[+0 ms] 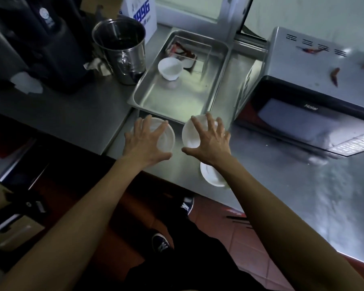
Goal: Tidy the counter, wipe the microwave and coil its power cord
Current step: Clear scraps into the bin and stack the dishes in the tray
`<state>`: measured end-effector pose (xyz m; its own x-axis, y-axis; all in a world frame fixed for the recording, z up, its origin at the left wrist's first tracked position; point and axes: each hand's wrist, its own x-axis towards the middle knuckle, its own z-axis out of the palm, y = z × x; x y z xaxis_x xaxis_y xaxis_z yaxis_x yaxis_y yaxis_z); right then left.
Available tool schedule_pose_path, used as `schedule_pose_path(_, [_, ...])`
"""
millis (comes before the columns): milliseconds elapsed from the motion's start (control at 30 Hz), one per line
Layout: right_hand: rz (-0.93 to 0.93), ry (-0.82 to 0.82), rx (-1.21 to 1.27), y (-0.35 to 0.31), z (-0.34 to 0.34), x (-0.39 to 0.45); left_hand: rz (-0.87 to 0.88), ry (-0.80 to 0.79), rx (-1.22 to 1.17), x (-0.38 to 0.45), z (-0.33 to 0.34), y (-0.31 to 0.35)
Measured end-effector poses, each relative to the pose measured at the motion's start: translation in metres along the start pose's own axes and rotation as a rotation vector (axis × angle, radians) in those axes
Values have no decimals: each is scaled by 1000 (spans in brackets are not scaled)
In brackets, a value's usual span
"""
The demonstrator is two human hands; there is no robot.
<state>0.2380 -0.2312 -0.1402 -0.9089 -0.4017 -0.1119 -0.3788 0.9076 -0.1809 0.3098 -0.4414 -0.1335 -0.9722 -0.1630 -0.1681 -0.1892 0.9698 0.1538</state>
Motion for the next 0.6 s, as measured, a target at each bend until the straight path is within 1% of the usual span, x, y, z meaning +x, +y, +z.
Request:
schedule_pose_path(167, [5, 6, 54, 4, -3, 64, -21, 23, 29, 53, -19, -9])
schedule_pose_path(300, [2, 6, 102, 8, -5, 114, -50, 0, 17, 95, -24, -18])
schedule_pose_path(500, [-24, -64, 81, 4, 5, 164, -70, -28, -12, 140, -28, -26])
schedule_pose_path(600, [-15, -126, 65, -1, 17, 187, -67, -40, -26, 160, -26, -33])
